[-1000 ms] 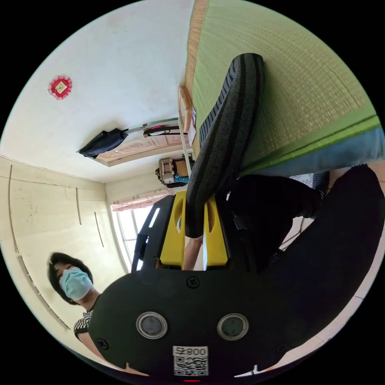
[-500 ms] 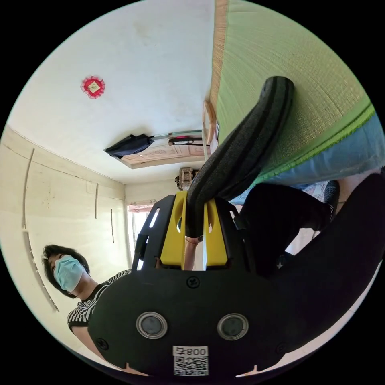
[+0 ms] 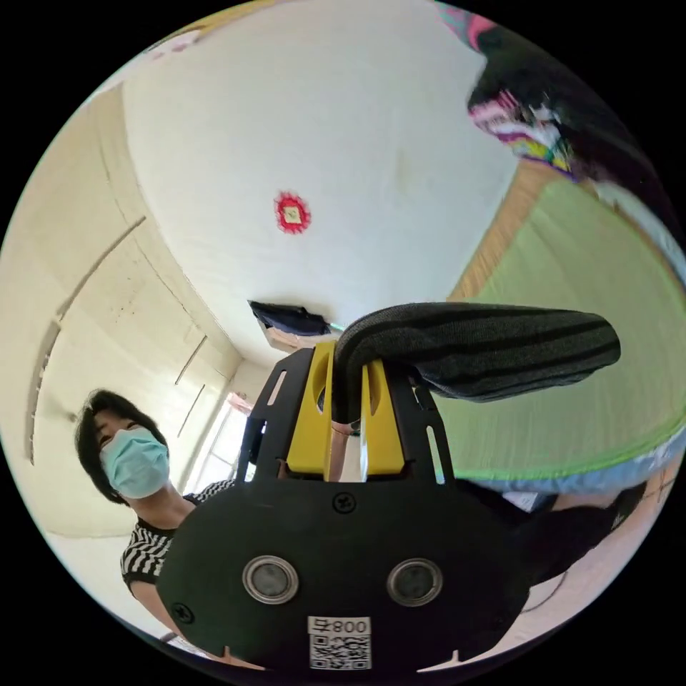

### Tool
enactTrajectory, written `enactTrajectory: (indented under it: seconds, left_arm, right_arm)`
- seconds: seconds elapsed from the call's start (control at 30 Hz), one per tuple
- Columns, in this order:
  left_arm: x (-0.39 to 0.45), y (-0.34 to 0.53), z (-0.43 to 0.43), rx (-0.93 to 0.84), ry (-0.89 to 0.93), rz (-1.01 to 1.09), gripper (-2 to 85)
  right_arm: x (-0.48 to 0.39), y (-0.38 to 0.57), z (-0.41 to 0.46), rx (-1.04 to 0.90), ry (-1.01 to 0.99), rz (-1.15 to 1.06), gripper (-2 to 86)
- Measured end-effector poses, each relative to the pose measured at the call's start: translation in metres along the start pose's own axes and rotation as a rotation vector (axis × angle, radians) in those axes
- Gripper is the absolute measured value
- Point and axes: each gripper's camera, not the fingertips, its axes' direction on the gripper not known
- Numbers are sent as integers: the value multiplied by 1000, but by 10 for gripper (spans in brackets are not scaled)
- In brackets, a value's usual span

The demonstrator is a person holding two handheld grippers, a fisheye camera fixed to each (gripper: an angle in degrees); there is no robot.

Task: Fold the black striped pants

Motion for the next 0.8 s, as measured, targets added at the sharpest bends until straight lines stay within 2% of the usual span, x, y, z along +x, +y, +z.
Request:
enactTrajectory:
  seconds: [0.23,0.37,0.47,0.53,0.6,0.67,0.7,0.73,0.8]
  left_arm:
    - [118,-171,277,-218,250,224,83]
    - [141,-224,407,-342,281,270,86]
    - [126,-250,501,-459,212,264,88]
    - [93,-259,560,-551,18,207,88]
    - [61,-260,593,-634,-77,113,87]
    - [44,-261,613,-622,57,17,85]
    - [45,-260,625,-613,126,-8,85]
    - [54,-263,636,-611,127,6,84]
    - [70,-268,652,-623,101,30,84]
  right_arm:
    - [-157,-141,-127,253,137,-340,54]
    - [-186,-179,-182,346,228,-391,56]
    - [-162,-191,-218,405,302,-312,56]
    - [-103,-190,-237,426,348,-131,57]
    - [-45,-182,-243,417,387,49,58]
    - [10,-167,-248,410,367,225,59]
    - [34,-153,-248,454,243,272,59]
    - [43,-146,-244,484,164,279,61]
    - [40,-148,-235,457,204,295,63]
